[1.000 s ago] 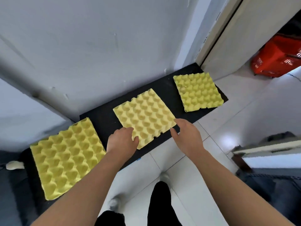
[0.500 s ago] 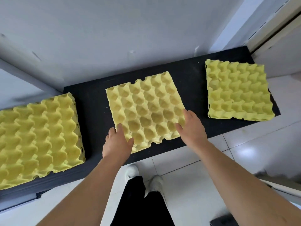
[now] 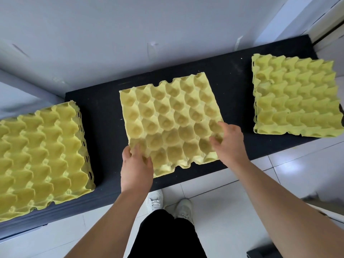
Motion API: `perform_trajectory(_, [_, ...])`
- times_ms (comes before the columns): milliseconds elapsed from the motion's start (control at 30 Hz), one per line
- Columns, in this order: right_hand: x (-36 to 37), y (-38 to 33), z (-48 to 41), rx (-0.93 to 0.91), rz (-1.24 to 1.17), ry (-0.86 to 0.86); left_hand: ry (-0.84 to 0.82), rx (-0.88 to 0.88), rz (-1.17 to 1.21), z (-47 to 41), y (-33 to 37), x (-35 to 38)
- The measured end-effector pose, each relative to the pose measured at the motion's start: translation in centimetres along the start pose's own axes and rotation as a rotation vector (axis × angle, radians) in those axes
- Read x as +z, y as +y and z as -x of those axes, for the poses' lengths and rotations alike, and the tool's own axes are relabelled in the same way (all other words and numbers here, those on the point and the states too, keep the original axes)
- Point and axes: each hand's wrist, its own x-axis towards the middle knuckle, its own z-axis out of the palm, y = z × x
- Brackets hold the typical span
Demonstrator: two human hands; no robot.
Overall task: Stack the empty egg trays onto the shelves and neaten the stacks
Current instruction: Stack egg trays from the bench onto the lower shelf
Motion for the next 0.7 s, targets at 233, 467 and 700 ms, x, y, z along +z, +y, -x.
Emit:
perform_trajectory(233, [-0.3,-0.1,0.3,0.005,-0.072,0.025,0.021,-0.022,0.127,-0.8,0.2,-1.7])
perform_trajectory(467, [-0.8,-0.8,1.2,-0.043,-0.165,0.066,0.006,-0.067,0.173,-0.8,0.4,-2.2])
perform_trajectory(700, [-2.4,-1.2,2.2,-0.109,-0.146,0.114,-0.04,-0.006,0.199,-0.1,1.0,-3.4])
